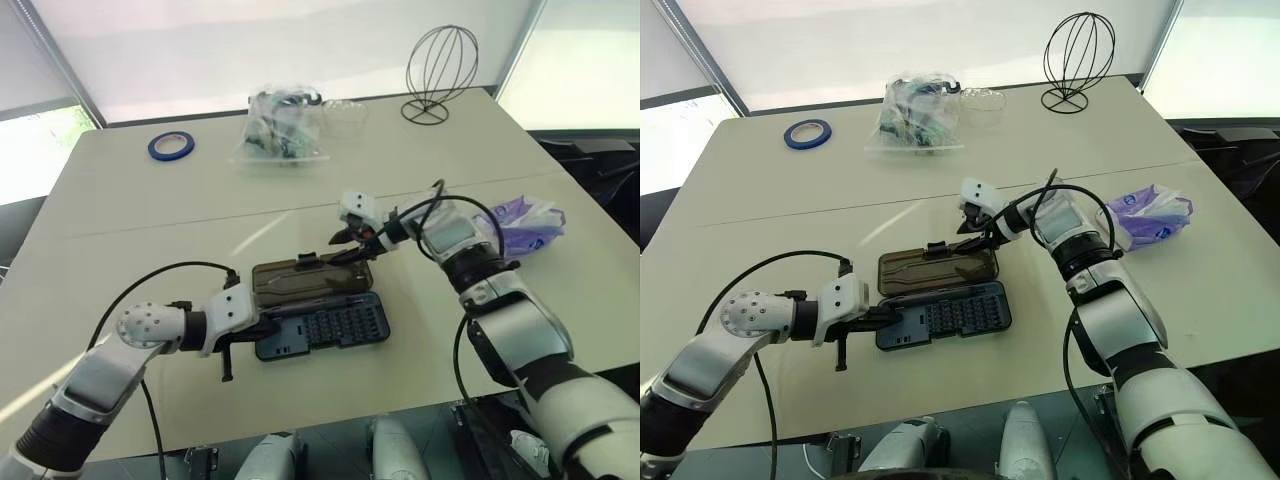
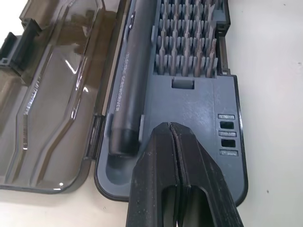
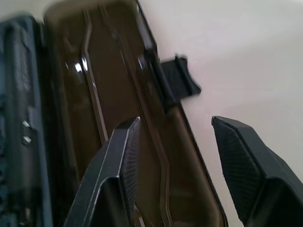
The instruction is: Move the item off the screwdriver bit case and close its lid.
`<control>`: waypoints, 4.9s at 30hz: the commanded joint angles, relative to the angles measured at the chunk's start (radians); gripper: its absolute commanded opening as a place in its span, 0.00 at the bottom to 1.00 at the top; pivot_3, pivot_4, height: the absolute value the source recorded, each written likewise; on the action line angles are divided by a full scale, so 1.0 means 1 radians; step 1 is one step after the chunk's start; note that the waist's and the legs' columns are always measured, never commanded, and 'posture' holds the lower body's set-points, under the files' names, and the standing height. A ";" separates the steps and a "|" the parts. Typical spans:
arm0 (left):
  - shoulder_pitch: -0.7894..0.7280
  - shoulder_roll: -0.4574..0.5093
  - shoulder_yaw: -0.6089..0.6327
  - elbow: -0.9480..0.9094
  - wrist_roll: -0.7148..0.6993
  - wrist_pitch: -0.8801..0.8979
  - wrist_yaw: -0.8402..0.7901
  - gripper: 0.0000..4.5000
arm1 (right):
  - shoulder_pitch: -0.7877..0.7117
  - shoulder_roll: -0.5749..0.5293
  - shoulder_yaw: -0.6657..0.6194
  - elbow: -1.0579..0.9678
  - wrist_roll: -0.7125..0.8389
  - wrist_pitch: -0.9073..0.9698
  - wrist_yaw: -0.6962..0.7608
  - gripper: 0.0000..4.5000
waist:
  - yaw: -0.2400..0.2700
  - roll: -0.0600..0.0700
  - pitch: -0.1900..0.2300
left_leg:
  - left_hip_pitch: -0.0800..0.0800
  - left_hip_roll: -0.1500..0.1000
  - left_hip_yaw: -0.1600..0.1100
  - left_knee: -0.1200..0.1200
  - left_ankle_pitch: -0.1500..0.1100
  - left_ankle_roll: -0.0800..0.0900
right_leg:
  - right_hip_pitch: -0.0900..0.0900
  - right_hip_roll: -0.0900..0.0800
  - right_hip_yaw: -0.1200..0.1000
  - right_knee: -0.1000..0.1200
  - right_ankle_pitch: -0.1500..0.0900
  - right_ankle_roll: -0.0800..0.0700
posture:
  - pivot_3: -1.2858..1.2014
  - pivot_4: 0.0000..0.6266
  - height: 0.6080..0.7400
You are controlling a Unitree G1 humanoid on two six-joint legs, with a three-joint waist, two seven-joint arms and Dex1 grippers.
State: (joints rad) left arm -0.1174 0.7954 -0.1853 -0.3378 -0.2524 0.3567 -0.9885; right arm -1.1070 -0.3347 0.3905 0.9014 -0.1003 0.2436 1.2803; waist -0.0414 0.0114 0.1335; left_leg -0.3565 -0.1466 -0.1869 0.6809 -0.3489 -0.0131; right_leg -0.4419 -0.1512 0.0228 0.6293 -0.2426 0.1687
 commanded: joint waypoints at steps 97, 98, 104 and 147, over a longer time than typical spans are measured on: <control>0.073 0.018 -0.015 -0.033 0.048 0.024 0.076 0.00 | -0.087 0.103 -0.012 0.408 -0.249 -0.348 -0.157 0.01 | -0.001 -0.003 -0.005 | 0.019 0.004 0.003 -0.017 0.001 -0.001 | 0.010 0.002 0.001 -0.005 -0.001 -0.002 | 0.52 0.24 1.00; 0.068 0.015 -0.016 -0.030 0.050 0.021 0.078 0.00 | -0.091 0.104 -0.020 0.406 -0.246 -0.356 -0.175 0.01 | -0.002 -0.003 -0.005 | 0.019 0.004 0.003 -0.017 0.001 -0.001 | 0.011 0.002 0.001 -0.005 -0.001 -0.002 | 0.52 0.24 1.00; 0.057 0.003 -0.006 -0.019 0.054 0.005 0.087 0.00 | -0.139 0.078 -0.077 0.351 -0.200 -0.422 -0.226 0.01 | -0.003 -0.003 -0.004 | 0.020 0.004 0.003 -0.015 0.001 -0.002 | 0.011 0.002 0.001 -0.003 -0.001 -0.002 | 0.52 0.24 1.00; -0.391 -0.296 0.238 0.663 -0.044 -0.053 0.350 0.00 | -0.012 -0.028 -0.035 -0.045 -0.195 -0.571 -0.260 0.01 | -0.018 -0.002 0.001 | -0.001 0.002 0.000 -0.001 0.001 -0.002 | -0.003 0.001 -0.004 0.001 -0.001 -0.002 | 0.52 0.24 1.00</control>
State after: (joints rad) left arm -0.4791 0.4995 0.0565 0.3007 -0.3141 0.3615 -0.6045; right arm -1.0871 -0.3681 0.3550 0.9006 -0.2938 -0.3122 1.0335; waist -0.0598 0.0095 0.1344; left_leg -0.3581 -0.1447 -0.1868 0.6797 -0.3477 -0.0150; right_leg -0.4453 -0.1502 0.0186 0.6301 -0.2435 0.1668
